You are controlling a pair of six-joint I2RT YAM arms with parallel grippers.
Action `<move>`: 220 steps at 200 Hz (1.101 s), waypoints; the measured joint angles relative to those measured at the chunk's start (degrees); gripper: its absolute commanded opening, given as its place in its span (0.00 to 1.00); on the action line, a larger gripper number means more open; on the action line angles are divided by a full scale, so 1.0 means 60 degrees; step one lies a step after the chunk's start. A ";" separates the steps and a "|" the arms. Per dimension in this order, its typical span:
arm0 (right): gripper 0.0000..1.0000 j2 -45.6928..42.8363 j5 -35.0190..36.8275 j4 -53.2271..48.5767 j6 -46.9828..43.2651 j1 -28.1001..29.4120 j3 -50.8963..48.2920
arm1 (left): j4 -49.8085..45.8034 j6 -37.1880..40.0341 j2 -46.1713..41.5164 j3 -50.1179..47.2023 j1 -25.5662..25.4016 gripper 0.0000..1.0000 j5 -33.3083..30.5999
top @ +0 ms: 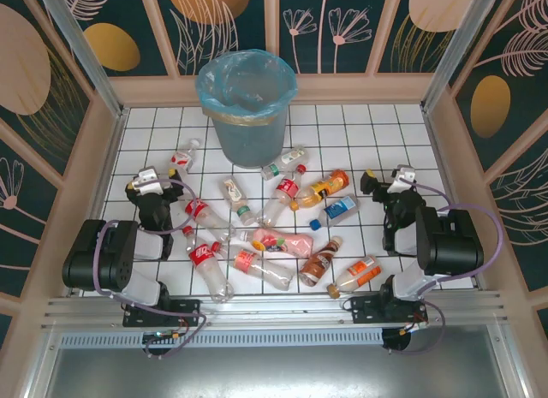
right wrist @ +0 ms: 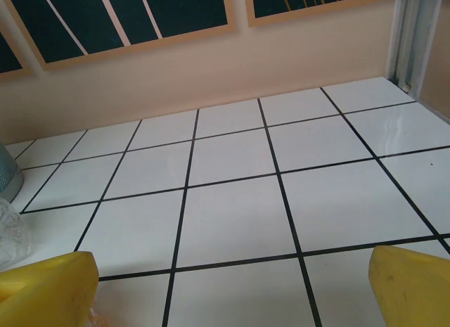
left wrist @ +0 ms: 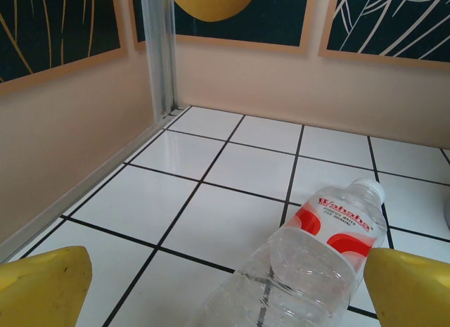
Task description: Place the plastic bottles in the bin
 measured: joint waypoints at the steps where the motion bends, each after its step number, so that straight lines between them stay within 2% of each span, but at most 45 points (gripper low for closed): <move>1: 0.99 0.0000 0.0000 0.0000 0.0000 0.0000 0.0004 | 0.0000 0.0000 0.0000 0.0000 0.0000 0.99 0.0000; 185: 0.99 0.0000 0.0000 0.0004 0.0000 0.0000 0.0004 | 0.0000 0.0000 0.0000 0.0000 0.0000 0.99 0.0000; 220: 0.99 -0.0222 0.0117 -0.0011 0.0007 0.0000 -0.0200 | -0.0087 0.0004 -0.0109 0.0000 0.0000 0.96 0.0015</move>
